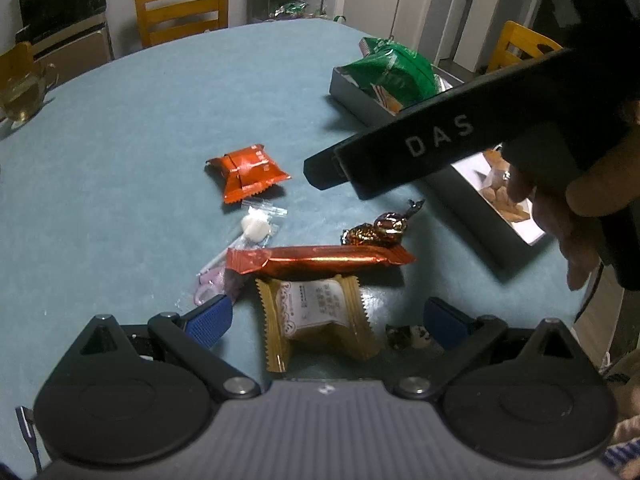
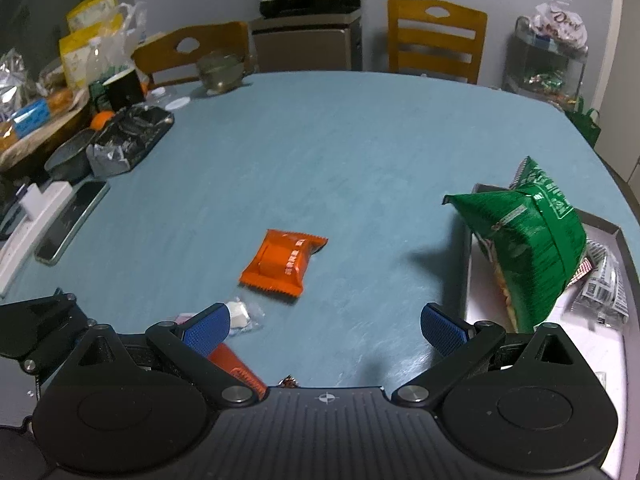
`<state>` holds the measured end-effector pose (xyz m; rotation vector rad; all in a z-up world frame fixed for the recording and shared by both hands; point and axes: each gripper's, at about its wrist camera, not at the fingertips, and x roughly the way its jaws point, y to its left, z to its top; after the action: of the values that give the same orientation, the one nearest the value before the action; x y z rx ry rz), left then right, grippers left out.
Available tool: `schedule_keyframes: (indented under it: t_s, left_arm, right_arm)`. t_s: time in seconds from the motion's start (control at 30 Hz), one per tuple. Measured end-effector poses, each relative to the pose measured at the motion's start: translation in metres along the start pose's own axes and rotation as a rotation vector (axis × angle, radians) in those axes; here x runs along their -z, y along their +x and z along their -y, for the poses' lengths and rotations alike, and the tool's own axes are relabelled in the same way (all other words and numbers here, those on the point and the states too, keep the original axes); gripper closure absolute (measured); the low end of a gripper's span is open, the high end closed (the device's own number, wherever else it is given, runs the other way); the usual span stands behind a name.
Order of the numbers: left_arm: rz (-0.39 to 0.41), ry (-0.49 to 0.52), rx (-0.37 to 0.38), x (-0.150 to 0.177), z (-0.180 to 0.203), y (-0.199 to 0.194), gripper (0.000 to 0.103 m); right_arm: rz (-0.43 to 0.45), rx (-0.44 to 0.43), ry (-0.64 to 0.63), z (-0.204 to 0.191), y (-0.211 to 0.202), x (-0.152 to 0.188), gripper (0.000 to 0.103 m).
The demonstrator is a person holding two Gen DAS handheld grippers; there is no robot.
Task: Organize snacks
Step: 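Grasp the gold-wrapped pastry with the left tool while right tool grasps the orange wafer bar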
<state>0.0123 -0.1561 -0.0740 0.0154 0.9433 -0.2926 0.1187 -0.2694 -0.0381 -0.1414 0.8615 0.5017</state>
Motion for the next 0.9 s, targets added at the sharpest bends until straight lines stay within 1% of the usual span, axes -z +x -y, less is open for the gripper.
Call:
schedule_keyframes:
  t_s: [0.13,0.27,0.37,0.4,0.6,0.67,0.73,0.8,0.83,0.9]
  left_arm:
    - [-0.006,-0.012,-0.019,-0.002,0.001,0.008,0.0]
    - [-0.022,-0.037,-0.003,-0.003,-0.003,0.016,0.001]
    - [-0.036,-0.048,0.019,-0.003,-0.003,0.023,0.008]
    - [-0.042,-0.053,0.026,-0.003,-0.004,0.025,0.013]
    - [-0.031,-0.047,0.016,-0.007,-0.006,0.029,0.019]
    - [-0.033,-0.023,0.004,-0.004,-0.005,0.026,0.024]
    - [-0.033,-0.006,-0.015,-0.003,-0.005,0.025,0.035]
    - [-0.03,-0.008,-0.021,-0.001,-0.008,0.021,0.042]
    - [-0.026,-0.013,-0.022,0.0,-0.01,0.02,0.049]
    - [-0.02,-0.014,-0.023,0.002,-0.014,0.017,0.052]
  right_arm:
    - [-0.004,-0.009,-0.016,-0.003,-0.001,0.001,0.0]
    - [-0.014,-0.016,-0.031,-0.005,-0.001,0.002,0.0]
    - [-0.021,-0.027,-0.054,-0.006,-0.001,0.004,0.0]
    - [-0.023,-0.028,-0.056,-0.006,-0.001,0.004,0.0]
    - [-0.033,-0.026,-0.056,-0.003,-0.001,0.005,0.0]
    - [-0.033,-0.028,-0.056,-0.003,-0.001,0.005,0.0]
    - [-0.034,-0.032,-0.057,-0.004,0.0,0.005,0.0]
    - [-0.038,-0.044,-0.064,-0.005,0.001,0.004,0.0]
    - [-0.038,-0.048,-0.072,-0.007,0.002,0.004,0.0]
    - [-0.037,-0.056,-0.091,-0.01,0.003,0.004,0.0]
